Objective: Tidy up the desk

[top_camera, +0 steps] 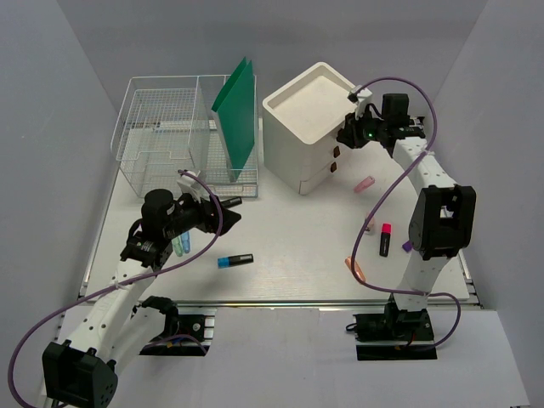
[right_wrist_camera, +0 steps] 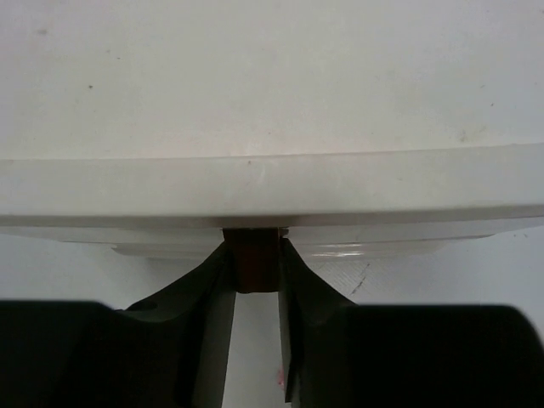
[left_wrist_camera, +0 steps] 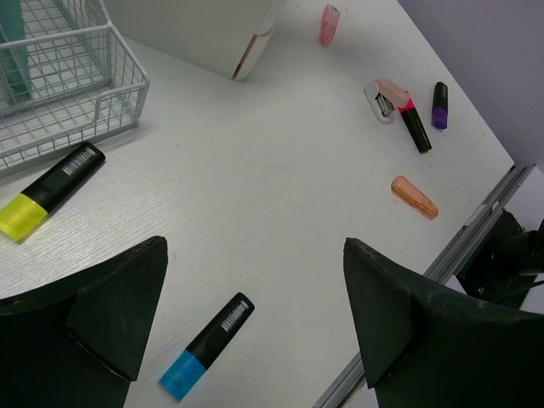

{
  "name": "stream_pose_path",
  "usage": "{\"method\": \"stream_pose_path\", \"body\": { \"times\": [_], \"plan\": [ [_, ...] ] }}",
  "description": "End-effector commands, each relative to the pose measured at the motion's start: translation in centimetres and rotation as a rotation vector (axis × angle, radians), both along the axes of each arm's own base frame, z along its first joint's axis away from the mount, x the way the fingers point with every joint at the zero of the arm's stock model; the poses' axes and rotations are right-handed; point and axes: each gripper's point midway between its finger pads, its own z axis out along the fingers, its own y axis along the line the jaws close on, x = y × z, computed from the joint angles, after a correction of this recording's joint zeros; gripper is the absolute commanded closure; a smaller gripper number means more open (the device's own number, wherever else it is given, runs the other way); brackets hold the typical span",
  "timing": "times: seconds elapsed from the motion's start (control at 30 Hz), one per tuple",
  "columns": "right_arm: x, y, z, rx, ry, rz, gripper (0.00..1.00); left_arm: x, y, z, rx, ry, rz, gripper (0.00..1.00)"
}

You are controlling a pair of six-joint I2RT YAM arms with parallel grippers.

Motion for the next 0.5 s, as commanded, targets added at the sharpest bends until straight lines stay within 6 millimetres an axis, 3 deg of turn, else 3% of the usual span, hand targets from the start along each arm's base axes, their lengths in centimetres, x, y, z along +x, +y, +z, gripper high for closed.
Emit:
{"method": "stream_pose_path", "body": {
  "times": [0.0, 0.27, 0.47],
  "plan": [
    [-0.1, 0.3, 2.5, 0.001, -0.089, 0.019, 0.75, -0.1, 0.0, 0.9, 0.002, -0.033, -0.006, 0.07],
    [-1.8, -0.7, 3.3, -0.030, -0.132, 0.020, 0.91, -0.2, -0.1, 0.8, 0.000, -0.030, -0.011, 0.07],
    [-3.6, -1.2, 3.3, -0.050, -0.131, 0.014, 0.94, -0.3, -0.1, 0.9, -0.003, -0.032, -0.012, 0.06]
  ]
}}
